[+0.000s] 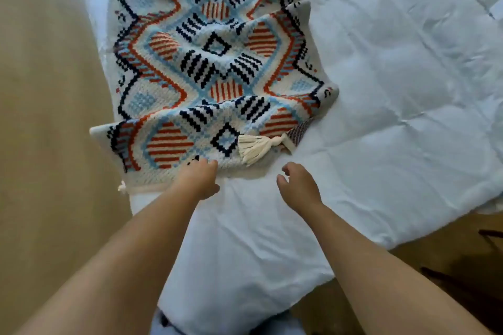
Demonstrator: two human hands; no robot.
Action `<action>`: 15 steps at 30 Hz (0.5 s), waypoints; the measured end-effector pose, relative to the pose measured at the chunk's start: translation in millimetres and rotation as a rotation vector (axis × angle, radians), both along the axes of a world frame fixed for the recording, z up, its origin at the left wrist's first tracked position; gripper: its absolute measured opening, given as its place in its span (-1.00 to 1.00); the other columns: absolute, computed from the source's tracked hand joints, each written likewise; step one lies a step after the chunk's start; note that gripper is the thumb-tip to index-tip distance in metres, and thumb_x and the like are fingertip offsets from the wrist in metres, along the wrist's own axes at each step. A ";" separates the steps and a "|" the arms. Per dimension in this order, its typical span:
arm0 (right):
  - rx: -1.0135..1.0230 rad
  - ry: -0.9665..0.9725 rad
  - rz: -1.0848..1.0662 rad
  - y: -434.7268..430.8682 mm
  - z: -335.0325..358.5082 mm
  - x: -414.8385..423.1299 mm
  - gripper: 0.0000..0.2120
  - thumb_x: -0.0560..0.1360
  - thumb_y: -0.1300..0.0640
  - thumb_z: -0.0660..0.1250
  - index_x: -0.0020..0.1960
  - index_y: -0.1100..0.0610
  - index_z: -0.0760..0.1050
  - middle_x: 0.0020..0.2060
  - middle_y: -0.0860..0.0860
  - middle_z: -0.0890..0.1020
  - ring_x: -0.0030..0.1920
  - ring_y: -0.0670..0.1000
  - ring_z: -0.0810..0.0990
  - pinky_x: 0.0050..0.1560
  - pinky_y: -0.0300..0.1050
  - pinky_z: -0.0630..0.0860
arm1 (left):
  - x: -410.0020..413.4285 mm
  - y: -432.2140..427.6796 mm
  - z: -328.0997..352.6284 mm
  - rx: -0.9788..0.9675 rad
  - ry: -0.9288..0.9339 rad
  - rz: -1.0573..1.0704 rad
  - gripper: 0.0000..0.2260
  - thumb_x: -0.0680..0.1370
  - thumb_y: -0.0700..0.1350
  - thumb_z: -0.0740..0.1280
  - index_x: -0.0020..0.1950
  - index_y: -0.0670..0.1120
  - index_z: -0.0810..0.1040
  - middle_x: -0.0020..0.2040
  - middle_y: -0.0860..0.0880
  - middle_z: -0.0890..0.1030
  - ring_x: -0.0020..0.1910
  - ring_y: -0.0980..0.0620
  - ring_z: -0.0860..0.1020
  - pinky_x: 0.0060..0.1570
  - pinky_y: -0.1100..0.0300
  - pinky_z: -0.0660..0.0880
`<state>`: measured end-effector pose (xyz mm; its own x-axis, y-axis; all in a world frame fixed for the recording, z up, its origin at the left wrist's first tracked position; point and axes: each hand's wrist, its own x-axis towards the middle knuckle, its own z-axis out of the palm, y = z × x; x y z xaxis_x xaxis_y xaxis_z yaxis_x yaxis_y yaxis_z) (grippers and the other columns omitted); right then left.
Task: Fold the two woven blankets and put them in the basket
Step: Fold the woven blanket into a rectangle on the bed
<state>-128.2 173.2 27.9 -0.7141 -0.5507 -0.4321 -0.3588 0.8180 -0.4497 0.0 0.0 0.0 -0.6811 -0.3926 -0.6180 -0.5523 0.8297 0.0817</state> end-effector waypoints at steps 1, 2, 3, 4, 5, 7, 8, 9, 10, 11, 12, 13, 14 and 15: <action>-0.040 0.006 -0.038 1.0 -11.3 -10.7 -0.74 0.53 0.14 0.18 0.17 0.22 0.43 0.14 0.13 0.52 0.08 0.11 0.50 0.01 -0.05 0.43 | -6.4 4.0 -10.5 -0.044 -0.014 0.040 -0.56 0.52 0.04 0.28 0.32 -0.10 0.28 0.21 -0.13 0.42 0.15 -0.13 0.44 -0.04 0.06 0.42; -0.075 0.026 -0.068 2.5 -23.8 -23.4 -0.75 0.53 0.14 0.19 0.16 0.21 0.43 0.12 0.12 0.52 0.06 0.11 0.51 -0.01 -0.05 0.43 | -11.8 7.9 -23.4 -0.093 -0.007 0.086 -0.56 0.51 0.03 0.27 0.32 -0.10 0.26 0.22 -0.13 0.40 0.15 -0.12 0.43 -0.06 0.07 0.41; -0.094 0.049 -0.084 3.0 -34.4 -32.5 -0.75 0.52 0.13 0.20 0.15 0.22 0.44 0.10 0.12 0.53 0.05 0.11 0.51 -0.04 -0.06 0.42 | -13.0 12.1 -33.3 -0.134 -0.001 0.119 -0.56 0.51 0.02 0.27 0.32 -0.08 0.25 0.23 -0.12 0.39 0.15 -0.11 0.42 -0.07 0.08 0.39; -0.078 0.061 -0.096 4.2 -44.9 -41.9 -0.74 0.52 0.13 0.21 0.15 0.22 0.43 0.10 0.13 0.52 0.05 0.12 0.51 -0.06 -0.08 0.40 | -13.3 18.8 -46.2 -0.170 0.011 0.164 -0.57 0.51 0.02 0.26 0.31 -0.07 0.24 0.23 -0.11 0.38 0.16 -0.10 0.40 -0.07 0.08 0.37; -0.072 0.061 -0.115 3.1 -57.4 -52.2 -0.73 0.52 0.11 0.22 0.16 0.23 0.43 0.10 0.14 0.52 0.05 0.13 0.50 -0.07 -0.10 0.38 | -14.4 24.7 -56.9 -0.194 0.033 0.212 -0.57 0.51 0.03 0.26 0.31 -0.07 0.24 0.25 -0.11 0.37 0.18 -0.10 0.38 -0.04 0.08 0.36; -0.048 0.017 -0.184 -0.5 -79.6 -70.9 -0.67 0.52 0.07 0.23 0.19 0.25 0.41 0.14 0.16 0.51 0.09 0.15 0.50 -0.04 -0.09 0.38 | -15.2 34.7 -77.5 -0.230 0.079 0.292 -0.58 0.53 0.06 0.24 0.31 -0.06 0.24 0.26 -0.10 0.38 0.22 -0.10 0.35 0.07 0.03 0.35; -0.039 -0.018 -0.225 -2.8 -85.9 -76.8 -0.64 0.52 0.04 0.24 0.20 0.26 0.41 0.15 0.17 0.51 0.11 0.16 0.50 0.00 -0.08 0.39 | -15.1 38.1 -84.0 -0.249 0.117 0.325 -0.62 0.55 0.05 0.21 0.30 -0.07 0.27 0.25 -0.09 0.40 0.22 -0.11 0.36 0.10 0.02 0.33; -0.049 -0.058 -0.245 -4.1 -95.5 -81.0 -0.62 0.51 0.02 0.26 0.19 0.26 0.42 0.14 0.18 0.52 0.11 0.17 0.50 0.02 -0.07 0.40 | -15.2 41.3 -90.3 -0.276 0.132 0.343 -0.69 0.57 0.01 0.18 0.27 -0.07 0.30 0.22 -0.09 0.42 0.20 -0.12 0.37 0.10 0.02 0.31; -0.065 -0.077 -0.250 -5.2 -104.0 -83.7 -0.62 0.50 -0.01 0.27 0.17 0.26 0.43 0.12 0.18 0.53 0.09 0.18 0.51 0.04 -0.05 0.42 | -15.6 43.7 -95.4 -0.305 0.154 0.360 -0.77 0.58 -0.06 0.16 0.22 -0.08 0.34 0.17 -0.10 0.45 0.16 -0.12 0.39 0.08 0.02 0.31; -0.089 -0.084 -0.248 -7.8 -111.1 -86.1 -0.62 0.50 -0.03 0.28 0.14 0.25 0.43 0.10 0.17 0.54 0.08 0.19 0.52 0.04 -0.03 0.43 | -16.0 45.2 -98.9 -0.317 0.184 0.377 -0.83 0.58 -0.13 0.14 0.16 -0.09 0.37 0.12 -0.10 0.47 0.11 -0.13 0.41 0.04 0.03 0.30; -0.110 -0.079 -0.249 -12.0 -115.2 -88.7 -0.62 0.49 -0.04 0.29 0.13 0.24 0.43 0.09 0.17 0.54 0.07 0.19 0.52 0.04 0.00 0.46 | -17.1 45.5 -100.1 -0.323 0.221 0.389 -0.86 0.57 -0.19 0.13 0.10 -0.11 0.39 0.07 -0.11 0.48 0.06 -0.13 0.42 0.00 0.04 0.30; -0.131 -0.071 -0.251 -16.5 -117.4 -91.5 -0.64 0.50 -0.03 0.28 0.12 0.24 0.43 0.08 0.17 0.54 0.06 0.21 0.53 0.04 0.04 0.48 | -18.1 44.8 -100.0 -0.324 0.256 0.397 -0.88 0.55 -0.23 0.13 0.05 -0.12 0.40 0.01 -0.12 0.49 -0.02 -0.12 0.43 -0.05 0.05 0.29; -0.151 -0.060 -0.247 -21.8 -119.6 -94.0 -0.69 0.51 0.01 0.26 0.10 0.24 0.43 0.08 0.18 0.54 0.06 0.22 0.53 0.04 0.05 0.48 | -18.9 44.7 -100.4 -0.326 0.298 0.408 -0.90 0.53 -0.26 0.12 -0.01 -0.13 0.39 -0.05 -0.13 0.50 -0.11 -0.11 0.40 -0.13 0.06 0.27; -0.165 -0.046 -0.239 -27.1 -120.2 -96.3 -0.75 0.52 0.08 0.24 0.09 0.24 0.43 0.08 0.20 0.54 0.06 0.23 0.52 0.03 0.04 0.46 | -20.2 44.9 -98.2 -0.323 0.335 0.423 -0.92 0.53 -0.28 0.11 -0.08 -0.13 0.36 -0.12 -0.14 0.48 -0.20 -0.08 0.35 -0.21 0.09 0.23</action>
